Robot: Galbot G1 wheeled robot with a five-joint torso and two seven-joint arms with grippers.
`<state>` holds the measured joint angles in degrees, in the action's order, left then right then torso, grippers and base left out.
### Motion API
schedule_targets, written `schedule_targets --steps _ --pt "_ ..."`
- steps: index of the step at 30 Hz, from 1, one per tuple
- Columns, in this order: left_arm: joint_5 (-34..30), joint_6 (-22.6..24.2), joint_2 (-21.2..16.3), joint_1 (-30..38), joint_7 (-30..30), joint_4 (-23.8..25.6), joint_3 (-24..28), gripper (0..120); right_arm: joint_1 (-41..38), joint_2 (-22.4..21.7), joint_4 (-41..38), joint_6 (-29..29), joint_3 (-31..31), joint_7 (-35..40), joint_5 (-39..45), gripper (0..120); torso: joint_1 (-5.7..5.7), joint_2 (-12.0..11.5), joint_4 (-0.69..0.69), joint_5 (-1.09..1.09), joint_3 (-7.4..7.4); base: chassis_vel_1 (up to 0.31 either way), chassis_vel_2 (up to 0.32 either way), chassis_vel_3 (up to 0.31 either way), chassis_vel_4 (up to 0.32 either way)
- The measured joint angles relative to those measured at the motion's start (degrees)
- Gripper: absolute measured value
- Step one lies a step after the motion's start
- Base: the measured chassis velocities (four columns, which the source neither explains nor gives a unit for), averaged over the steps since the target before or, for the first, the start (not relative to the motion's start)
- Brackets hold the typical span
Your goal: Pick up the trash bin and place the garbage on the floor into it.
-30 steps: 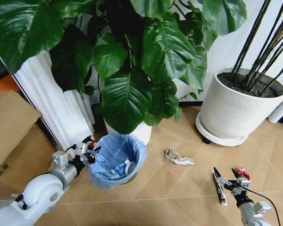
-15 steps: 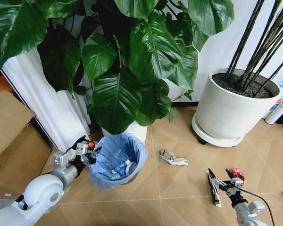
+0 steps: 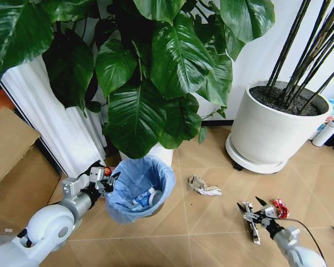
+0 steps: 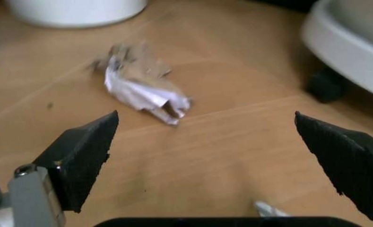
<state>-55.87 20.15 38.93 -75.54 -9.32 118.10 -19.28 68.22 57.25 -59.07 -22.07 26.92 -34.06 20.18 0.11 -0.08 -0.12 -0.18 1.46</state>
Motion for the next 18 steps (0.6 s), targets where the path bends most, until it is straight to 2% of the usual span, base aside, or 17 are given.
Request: schedule_targets --steps 5,7,10,15,18 --pt "0.0 0.0 0.4 0.0 -0.1 -0.6 0.0 0 -8.5 -0.8 5.8 0.9 -7.5 -1.7 -3.1 100 0.0 0.0 0.0 0.0 0.0 0.0 0.0 0.0 0.0" --pt "0.0 0.0 0.4 0.0 -0.1 -0.8 0.0 0 -9.5 -0.7 6.8 0.9 -8.2 -2.1 -3.5 100 0.0 0.0 0.0 0.0 0.01 0.0 0.0 0.0 0.0" --pt "0.0 0.0 0.4 0.2 -0.1 -1.4 0.0 0 -14.9 0.9 12.4 0.9 -10.9 -4.6 -7.3 100 0.0 0.0 -0.01 0.01 0.01 0.0 0.0 0.0 0.0" --pt "-0.2 0.0 0.4 0.8 -0.1 -2.1 0.0 0 -19.1 2.3 16.3 1.3 -13.4 -5.7 -8.8 100 0.0 0.0 -0.02 -0.02 0.0 0.0 0.0 0.0 0.0" --pt "-0.3 0.0 0.4 1.0 -0.1 -2.4 0.0 0 -23.6 4.7 20.0 1.3 -14.8 -6.3 -10.3 100 0.0 0.0 -0.01 -0.01 0.0 0.0 0.0 0.0 0.0"
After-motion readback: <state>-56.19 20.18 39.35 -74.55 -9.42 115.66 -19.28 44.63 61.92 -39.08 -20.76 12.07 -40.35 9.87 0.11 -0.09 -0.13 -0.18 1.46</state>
